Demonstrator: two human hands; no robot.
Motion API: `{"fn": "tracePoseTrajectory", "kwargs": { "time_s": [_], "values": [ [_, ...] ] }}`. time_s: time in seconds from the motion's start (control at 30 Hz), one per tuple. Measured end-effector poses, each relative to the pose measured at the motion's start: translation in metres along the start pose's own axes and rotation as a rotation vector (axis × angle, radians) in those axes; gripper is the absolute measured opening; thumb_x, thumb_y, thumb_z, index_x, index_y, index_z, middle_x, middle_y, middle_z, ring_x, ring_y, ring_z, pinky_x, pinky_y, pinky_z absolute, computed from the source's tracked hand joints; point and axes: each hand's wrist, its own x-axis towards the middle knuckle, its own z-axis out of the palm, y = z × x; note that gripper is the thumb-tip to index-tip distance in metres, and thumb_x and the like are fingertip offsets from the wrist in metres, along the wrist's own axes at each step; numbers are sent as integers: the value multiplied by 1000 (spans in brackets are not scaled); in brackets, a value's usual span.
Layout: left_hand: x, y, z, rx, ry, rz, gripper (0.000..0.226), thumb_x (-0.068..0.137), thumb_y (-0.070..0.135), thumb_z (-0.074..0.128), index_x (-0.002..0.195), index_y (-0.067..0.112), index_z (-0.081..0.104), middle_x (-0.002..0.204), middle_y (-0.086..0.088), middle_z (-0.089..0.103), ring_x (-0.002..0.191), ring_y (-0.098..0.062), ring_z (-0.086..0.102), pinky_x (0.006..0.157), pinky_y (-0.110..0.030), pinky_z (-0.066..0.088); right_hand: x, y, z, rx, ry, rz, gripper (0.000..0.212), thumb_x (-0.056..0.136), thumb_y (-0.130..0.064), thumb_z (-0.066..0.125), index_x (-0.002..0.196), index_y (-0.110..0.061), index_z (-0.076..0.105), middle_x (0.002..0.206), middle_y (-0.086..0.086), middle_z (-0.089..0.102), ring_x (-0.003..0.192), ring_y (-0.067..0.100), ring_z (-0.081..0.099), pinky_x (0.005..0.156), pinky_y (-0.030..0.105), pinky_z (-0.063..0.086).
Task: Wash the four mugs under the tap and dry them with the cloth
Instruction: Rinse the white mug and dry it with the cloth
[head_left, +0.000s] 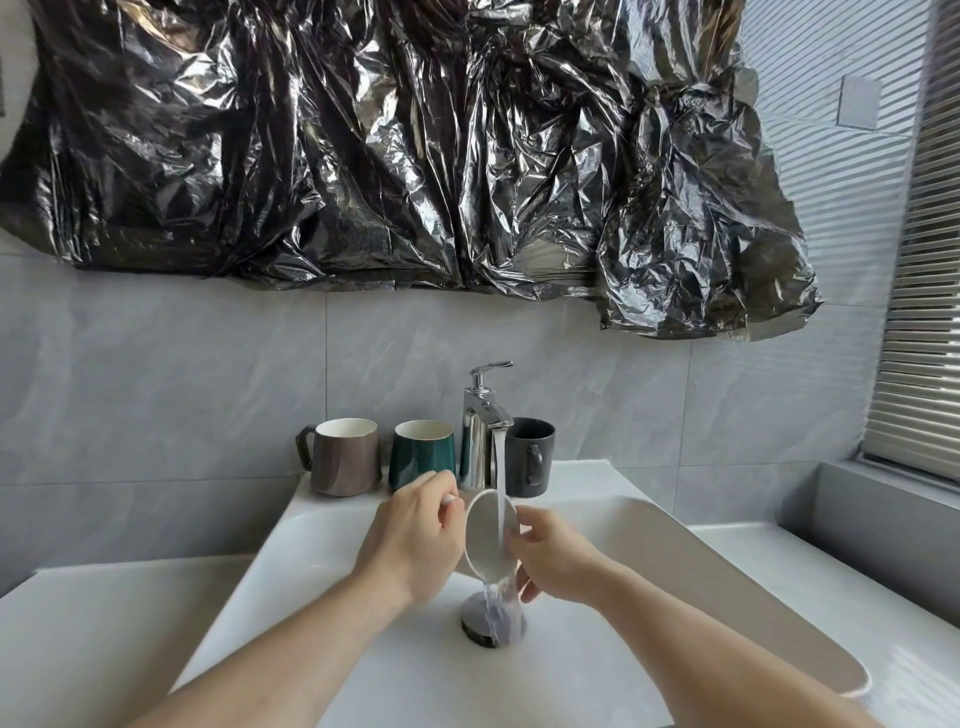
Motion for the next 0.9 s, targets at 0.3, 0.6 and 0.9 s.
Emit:
{"fn": "tracePoseTrajectory", "kwargs": {
  "time_s": [0.3,0.6,0.9],
  "values": [
    [-1,0,0,81,76,8,34,103,29,44,72,17,37,73,2,57,76,-26,55,66,-42,46,-3,-3,-2,-58,35,-10,32,108,-20,37,112,-7,66,75,5,70,45,14,61,40,18,39],
    [1,0,-1,-10,44,-109,38,99,38,40,67,17,36,64,-1,54,75,-30,55,61,-38,34,-7,-6,-7,-105,79,-29,40,95,-41,47,60,-22,48,53,-8,51,57,17,48,57,30,39],
    [6,-10,4,-456,-108,-400,30,79,37,44,55,22,38,61,1,46,70,-25,40,68,-36,34,-11,-10,-14,-94,207,-146,38,83,-41,44,62,-10,48,48,-4,54,50,14,49,51,30,37]
  ]
}}
